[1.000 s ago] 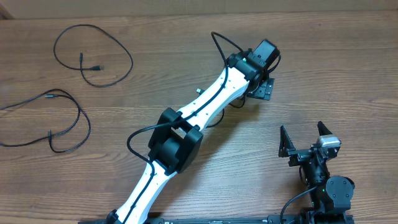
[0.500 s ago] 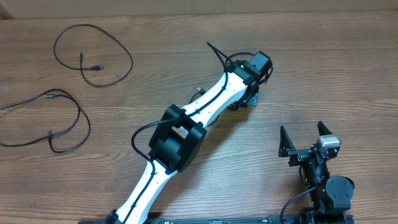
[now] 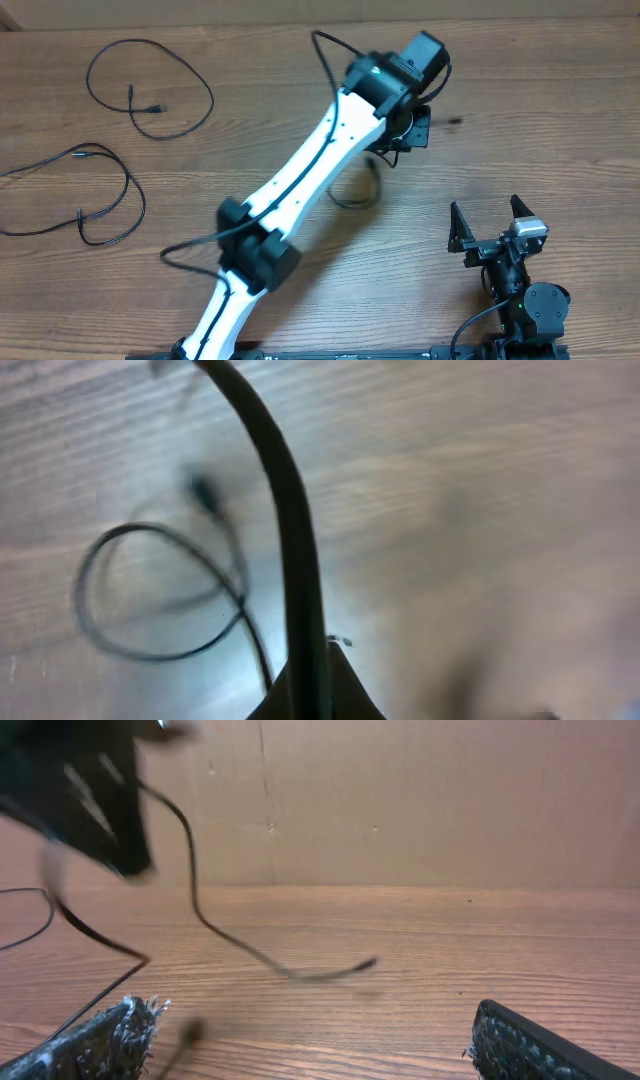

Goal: Untangle cables

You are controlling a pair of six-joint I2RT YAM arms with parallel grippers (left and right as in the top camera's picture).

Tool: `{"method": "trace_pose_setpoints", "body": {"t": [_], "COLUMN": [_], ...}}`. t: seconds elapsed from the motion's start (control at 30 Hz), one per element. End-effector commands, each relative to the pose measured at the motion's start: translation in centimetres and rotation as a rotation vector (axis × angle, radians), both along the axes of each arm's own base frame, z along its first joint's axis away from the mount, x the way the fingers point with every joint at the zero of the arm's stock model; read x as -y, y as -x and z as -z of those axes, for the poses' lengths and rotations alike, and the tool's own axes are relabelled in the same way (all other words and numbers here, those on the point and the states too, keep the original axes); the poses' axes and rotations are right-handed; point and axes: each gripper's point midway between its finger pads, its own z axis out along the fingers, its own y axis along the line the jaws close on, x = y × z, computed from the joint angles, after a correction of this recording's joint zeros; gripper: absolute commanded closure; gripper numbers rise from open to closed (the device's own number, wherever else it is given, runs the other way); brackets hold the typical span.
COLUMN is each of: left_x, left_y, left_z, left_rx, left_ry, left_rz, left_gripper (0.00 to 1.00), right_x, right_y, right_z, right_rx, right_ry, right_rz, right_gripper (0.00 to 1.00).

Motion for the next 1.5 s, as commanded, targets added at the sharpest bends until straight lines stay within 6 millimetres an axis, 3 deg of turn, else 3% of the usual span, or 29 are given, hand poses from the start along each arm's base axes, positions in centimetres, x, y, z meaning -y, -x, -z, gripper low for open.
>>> {"method": "trace_pose_setpoints", "body": {"t": [0.0,0.17,0.3,0.63,0.77,1.03,1.2,1.4,1.47], "left_x": [-0.4,-3.3,-4.3,-7.4,-8.9,-11.3,-16.5,-24.0,-25.2], "left_y": [2.2,4.3,5.3,2.6,1.5,0.2,-1.8,-0.6,-0.9], "left_z": [-4.7,-6.6,-9.7,-21.4,-24.3,-24.1,-21.7,-17.2,-16.8], "left_rx": [-0.024,-0.164,-0.281,-0.337,-0.291,-0.212,-0.155,-0.141,-0.069], "left_ry": [0.105,0.109,0.234,0.728,0.831,0.81,0.702,0.432,0.365], "left_rz": [-0.025,-0.279,-0.414,-0.613,-0.667,-0.695,-0.902,-1.184,-1.137], "left_gripper": [0.96,0.96,0.96,0.96,0.96,0.96,0.96,0.96,0.96], "right_x": [0.1,0.1,0.1,0.1,0.1,0.1,0.1,0.1,0.1], "right_y": [-0.1,-0.1,-0.1,-0.1,-0.1,-0.1,-0.1,-0.1,-0.1], "right_z": [0.3,0.3,0.3,0.3,0.3,0.3,0.3,0.3,0.3], "right_rx": [-0.002,-0.002,-0.002,-0.002,-0.002,-0.002,-0.002,-0.002,-0.002], "right_ry": [0.005,0.005,0.005,0.005,0.005,0.005,0.005,0.005,0.005], "right_rz": [0.007,0.007,0.007,0.007,0.007,0.007,0.007,0.007,0.007], "right_gripper": [0.0,0.0,0.0,0.0,0.0,0.0,0.0,0.0,0.0]}}
